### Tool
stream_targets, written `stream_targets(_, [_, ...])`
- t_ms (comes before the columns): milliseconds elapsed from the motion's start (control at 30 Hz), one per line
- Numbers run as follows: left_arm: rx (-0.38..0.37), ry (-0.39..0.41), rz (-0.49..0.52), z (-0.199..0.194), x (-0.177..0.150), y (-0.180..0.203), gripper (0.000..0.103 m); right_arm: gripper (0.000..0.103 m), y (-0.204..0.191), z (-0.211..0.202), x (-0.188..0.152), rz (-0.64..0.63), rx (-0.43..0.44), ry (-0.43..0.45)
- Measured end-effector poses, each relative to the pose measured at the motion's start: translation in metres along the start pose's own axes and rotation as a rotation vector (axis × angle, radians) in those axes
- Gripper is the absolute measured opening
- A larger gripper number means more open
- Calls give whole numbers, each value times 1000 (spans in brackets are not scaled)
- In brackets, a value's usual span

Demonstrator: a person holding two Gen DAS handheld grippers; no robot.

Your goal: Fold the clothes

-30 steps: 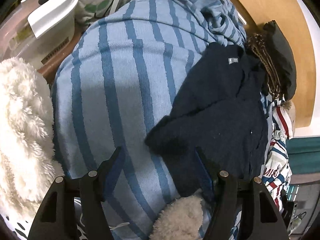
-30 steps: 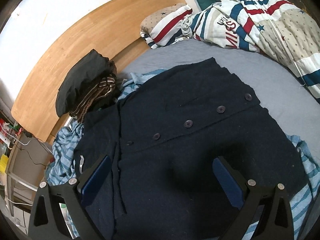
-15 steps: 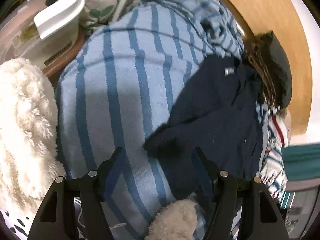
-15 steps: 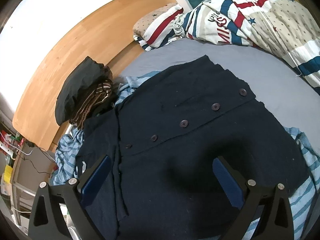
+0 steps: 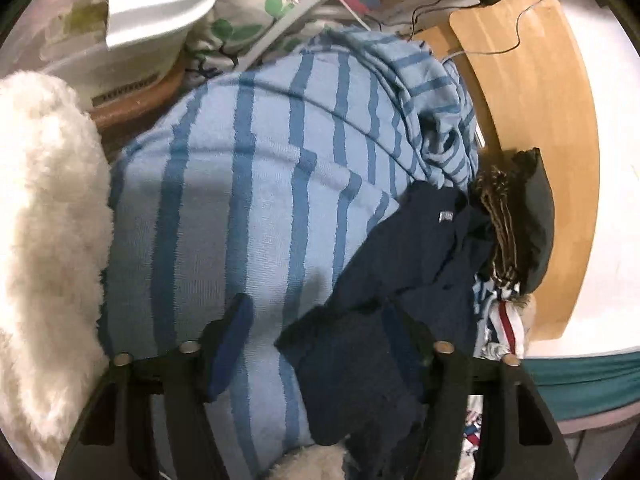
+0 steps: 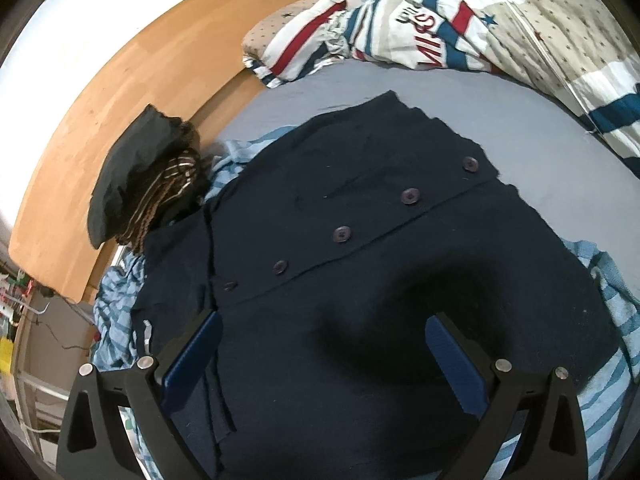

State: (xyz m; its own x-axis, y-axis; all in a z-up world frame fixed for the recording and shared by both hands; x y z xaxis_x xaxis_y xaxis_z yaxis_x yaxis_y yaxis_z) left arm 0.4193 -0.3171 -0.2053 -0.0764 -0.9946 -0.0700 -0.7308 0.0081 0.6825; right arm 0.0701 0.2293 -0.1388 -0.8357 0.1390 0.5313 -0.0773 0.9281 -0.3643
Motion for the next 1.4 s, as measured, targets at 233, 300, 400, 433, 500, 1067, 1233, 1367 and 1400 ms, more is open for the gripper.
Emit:
stream_targets(233, [14,-111,-82,26,-7,-9,35,103,12,12,-6,49,27,-54])
stream_targets(300, [25,-125,-106,28,-9,-10,35,103,11,19,-11,47,49,-83])
stream_targets(400, [35,-128,-101,28,-12,-8,35,103,0,31,-15,22,107,-139])
stream_targets(433, [43,-135,-67,28,-13,-5,28,103,-8,37,-16,3,140,-165])
stream_targets(500, [74,-144,1,28,-15,-1,19,103,-32,51,-22,-71,221,-237])
stream_targets(1067, [77,-277,-67,46,-24,-21,18,101,-216,75,-200,-983,615,-979])
stream_targets(1233, [13,-258,-78,43,-19,-23,8,101,-216,88,-212,-1025,537,-960])
stream_targets(1367, [16,-204,24,34,-14,-10,5,43,-214,95,-205,-1034,465,-903])
stream_targets(1400, [15,-194,53,33,-14,-4,5,34,-213,97,-203,-1036,447,-889])
Point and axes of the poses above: each gripper's, at about its wrist camera, not at the fingertips, and z roughly the way its jaws point, y to its right, x to its top, the point moved 8 cm from there along z, roughly the way its jaws point, and after that the axes turned 11 degrees about -z, right-handed, at the moved point
